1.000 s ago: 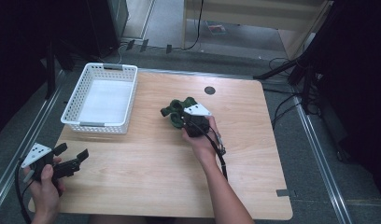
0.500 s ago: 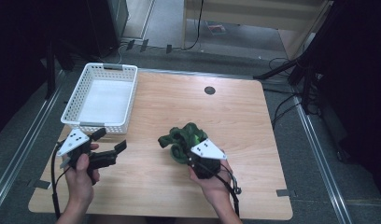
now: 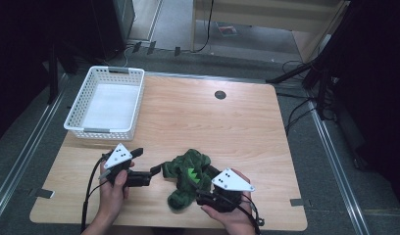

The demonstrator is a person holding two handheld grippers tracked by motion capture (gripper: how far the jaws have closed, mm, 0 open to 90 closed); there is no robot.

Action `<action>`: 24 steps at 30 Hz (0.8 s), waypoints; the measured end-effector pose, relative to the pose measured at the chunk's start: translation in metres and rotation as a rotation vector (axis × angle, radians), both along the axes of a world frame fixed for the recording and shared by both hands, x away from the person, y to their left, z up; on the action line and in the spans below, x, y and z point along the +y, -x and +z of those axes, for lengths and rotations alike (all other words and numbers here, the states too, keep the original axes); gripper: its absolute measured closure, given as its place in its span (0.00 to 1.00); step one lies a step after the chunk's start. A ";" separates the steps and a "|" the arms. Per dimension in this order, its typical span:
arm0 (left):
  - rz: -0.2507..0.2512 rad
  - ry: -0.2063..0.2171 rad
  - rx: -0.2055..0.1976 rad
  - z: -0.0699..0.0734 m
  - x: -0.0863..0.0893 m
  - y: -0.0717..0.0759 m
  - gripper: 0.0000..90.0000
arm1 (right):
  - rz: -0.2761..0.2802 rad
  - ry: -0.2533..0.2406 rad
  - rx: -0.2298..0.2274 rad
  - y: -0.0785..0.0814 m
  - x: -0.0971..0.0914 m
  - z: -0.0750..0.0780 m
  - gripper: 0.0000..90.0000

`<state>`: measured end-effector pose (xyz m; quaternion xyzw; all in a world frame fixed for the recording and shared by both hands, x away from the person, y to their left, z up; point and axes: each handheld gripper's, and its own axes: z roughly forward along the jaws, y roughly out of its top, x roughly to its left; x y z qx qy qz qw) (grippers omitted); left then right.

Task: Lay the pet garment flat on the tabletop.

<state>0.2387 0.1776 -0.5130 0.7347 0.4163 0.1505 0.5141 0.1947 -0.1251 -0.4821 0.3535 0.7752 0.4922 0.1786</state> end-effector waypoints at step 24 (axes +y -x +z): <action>0.007 0.001 0.089 -0.017 -0.003 -0.016 0.16 | -0.107 -0.099 0.053 -0.135 0.014 0.040 0.52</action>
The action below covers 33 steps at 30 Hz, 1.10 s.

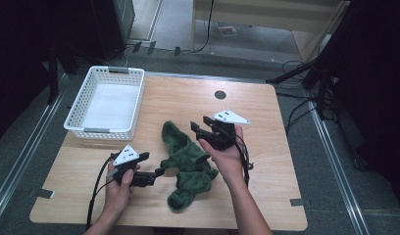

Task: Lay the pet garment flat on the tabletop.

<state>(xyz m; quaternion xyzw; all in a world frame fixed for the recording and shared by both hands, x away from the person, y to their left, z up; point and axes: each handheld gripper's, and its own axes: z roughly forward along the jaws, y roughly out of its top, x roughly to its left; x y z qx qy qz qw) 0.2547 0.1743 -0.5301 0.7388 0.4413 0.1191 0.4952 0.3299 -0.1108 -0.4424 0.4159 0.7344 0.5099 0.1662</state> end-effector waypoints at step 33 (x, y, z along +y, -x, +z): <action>-0.008 0.018 0.093 0.012 -0.012 -0.030 0.46 | -0.072 0.082 0.158 -0.046 -0.017 -0.045 0.64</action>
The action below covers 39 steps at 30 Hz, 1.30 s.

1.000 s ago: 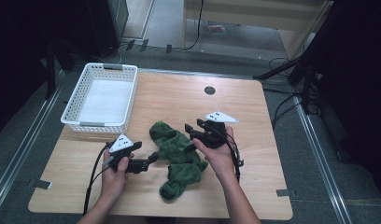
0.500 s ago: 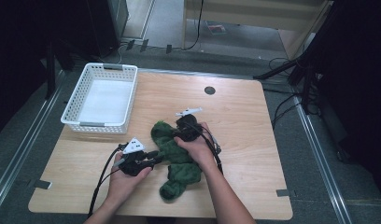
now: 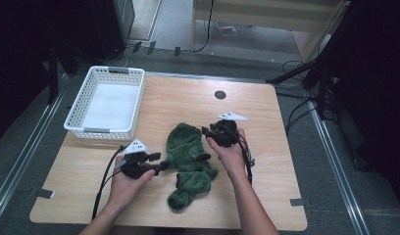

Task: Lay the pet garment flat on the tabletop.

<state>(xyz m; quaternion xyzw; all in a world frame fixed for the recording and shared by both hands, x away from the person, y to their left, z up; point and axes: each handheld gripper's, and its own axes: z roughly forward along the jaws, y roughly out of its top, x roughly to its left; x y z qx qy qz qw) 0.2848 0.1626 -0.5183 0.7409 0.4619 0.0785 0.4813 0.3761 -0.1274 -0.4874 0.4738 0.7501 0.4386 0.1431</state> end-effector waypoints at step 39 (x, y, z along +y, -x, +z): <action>0.189 -0.073 0.073 0.000 -0.042 -0.103 0.58 | -0.082 -0.050 0.019 -0.023 -0.022 -0.006 0.64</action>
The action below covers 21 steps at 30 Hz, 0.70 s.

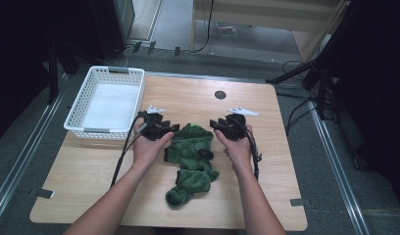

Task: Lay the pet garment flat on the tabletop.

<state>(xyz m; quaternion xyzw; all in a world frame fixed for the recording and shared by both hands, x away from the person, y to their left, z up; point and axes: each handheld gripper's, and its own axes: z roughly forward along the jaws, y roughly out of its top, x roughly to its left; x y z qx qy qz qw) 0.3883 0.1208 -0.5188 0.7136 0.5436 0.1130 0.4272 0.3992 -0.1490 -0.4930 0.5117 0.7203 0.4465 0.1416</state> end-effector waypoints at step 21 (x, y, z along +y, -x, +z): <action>-0.046 -0.167 -0.084 0.000 -0.014 0.005 1.00 | 0.095 0.101 -0.029 0.004 0.016 -0.018 1.00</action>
